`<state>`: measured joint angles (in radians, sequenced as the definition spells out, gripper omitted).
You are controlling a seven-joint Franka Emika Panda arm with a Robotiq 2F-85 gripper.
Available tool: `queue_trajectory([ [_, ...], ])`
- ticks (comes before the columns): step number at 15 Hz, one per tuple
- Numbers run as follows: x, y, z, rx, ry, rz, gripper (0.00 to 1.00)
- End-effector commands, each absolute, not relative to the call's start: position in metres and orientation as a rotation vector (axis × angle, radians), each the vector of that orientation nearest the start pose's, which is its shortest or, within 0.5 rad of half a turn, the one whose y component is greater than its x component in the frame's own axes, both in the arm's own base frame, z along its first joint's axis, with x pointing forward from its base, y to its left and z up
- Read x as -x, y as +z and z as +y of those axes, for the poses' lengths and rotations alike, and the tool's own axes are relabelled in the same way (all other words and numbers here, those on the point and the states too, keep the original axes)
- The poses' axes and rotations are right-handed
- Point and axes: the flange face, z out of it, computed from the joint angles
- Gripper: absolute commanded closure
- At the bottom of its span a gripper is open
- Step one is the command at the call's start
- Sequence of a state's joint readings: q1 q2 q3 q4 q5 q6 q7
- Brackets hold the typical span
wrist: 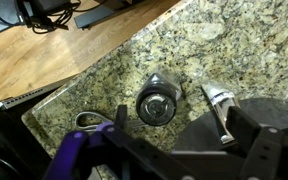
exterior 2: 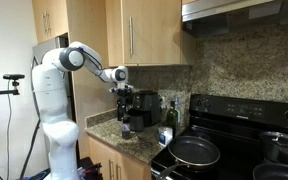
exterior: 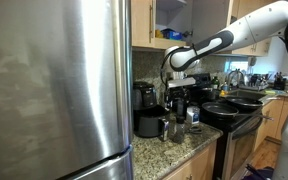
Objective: Open the airfryer, place the bottle of black pepper inside the open upper cabinet, close the open upper cabinet
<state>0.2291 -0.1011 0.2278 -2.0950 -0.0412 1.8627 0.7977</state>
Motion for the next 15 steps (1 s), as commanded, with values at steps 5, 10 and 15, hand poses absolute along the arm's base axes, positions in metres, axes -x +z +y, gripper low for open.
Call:
queue_trajectory([
  [5,-0.463,0.444,0.204,3.149,0.054,0.714,0.00],
  [10,-0.469,0.434,0.193,3.086,0.034,0.847,0.00],
  [15,-0.468,0.432,0.195,3.092,0.071,0.905,0.00],
])
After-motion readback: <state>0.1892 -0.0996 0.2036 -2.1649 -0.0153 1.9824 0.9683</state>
